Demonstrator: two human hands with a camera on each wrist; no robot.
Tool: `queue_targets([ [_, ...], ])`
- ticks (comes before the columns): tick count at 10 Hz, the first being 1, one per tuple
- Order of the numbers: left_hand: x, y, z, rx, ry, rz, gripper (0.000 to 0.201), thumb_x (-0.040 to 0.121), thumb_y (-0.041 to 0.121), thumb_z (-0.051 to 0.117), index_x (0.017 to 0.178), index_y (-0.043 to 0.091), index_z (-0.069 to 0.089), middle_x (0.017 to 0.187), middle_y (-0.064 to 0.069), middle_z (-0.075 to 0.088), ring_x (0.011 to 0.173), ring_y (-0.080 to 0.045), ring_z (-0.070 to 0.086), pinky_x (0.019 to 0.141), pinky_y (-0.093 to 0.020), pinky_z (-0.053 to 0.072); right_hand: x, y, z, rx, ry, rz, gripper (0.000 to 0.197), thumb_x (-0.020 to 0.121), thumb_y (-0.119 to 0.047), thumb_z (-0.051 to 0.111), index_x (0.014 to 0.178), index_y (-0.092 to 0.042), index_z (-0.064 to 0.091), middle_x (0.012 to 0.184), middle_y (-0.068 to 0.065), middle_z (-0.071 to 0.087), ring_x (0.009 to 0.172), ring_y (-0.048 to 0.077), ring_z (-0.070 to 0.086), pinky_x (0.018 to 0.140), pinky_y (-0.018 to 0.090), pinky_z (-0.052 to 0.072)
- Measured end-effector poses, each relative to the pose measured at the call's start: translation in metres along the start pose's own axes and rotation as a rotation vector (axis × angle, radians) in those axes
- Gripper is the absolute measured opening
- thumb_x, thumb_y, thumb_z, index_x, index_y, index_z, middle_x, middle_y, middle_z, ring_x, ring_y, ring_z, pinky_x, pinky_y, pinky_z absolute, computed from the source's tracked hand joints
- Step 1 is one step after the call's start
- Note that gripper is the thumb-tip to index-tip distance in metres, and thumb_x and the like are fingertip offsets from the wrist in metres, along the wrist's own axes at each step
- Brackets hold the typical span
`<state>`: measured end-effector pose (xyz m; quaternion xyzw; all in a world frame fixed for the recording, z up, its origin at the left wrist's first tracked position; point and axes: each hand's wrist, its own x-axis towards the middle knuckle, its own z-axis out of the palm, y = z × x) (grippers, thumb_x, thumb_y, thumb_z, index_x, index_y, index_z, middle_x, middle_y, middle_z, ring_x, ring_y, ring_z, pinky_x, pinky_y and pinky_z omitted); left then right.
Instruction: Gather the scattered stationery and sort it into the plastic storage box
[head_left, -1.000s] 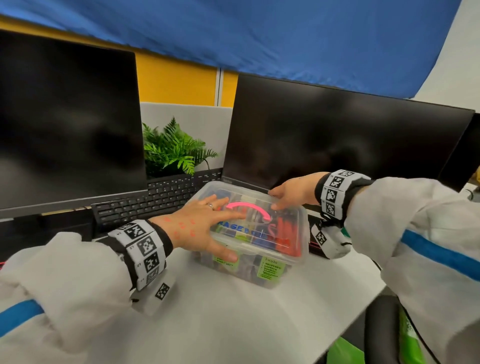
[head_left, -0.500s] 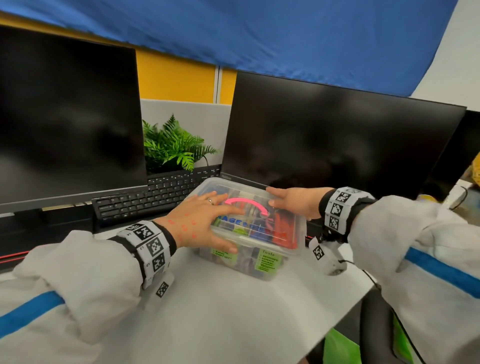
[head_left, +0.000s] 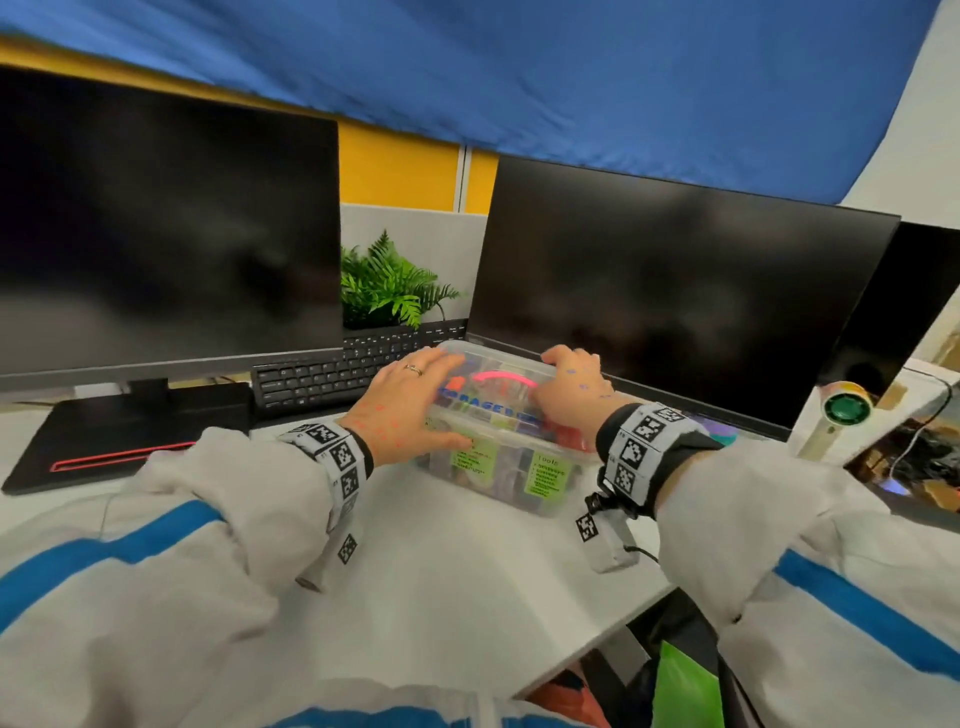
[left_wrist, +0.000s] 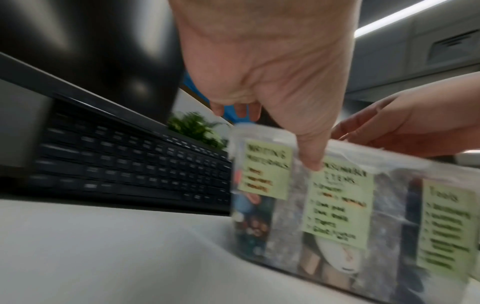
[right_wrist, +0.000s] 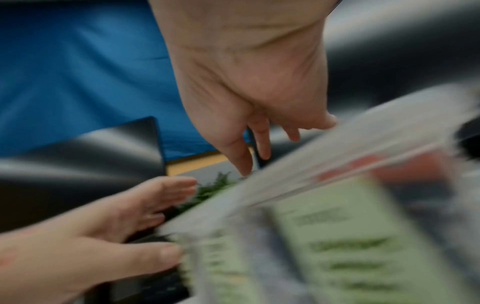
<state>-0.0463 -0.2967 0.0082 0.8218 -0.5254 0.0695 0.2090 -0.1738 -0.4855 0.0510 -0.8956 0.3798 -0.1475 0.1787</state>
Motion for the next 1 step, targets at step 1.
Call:
queue_targets([
  [1,-0.0272,-0.0203,-0.0158,0.005,0.041,-0.186,0.097,0.08,0.055,0.075,0.157,0.023,0.025,0.163,-0.004,0.023,0.151,-0.022,0.022,0.121,-0.045,0.025,-0.0171,-0.036,0.0107,0.097,0.01,-0.221,0.032,0.091,-0.027,0.062,0.122,-0.023,0.063,0.128,0.005,0.05,0.125,0.025,0.048,0.103,0.045,0.045],
])
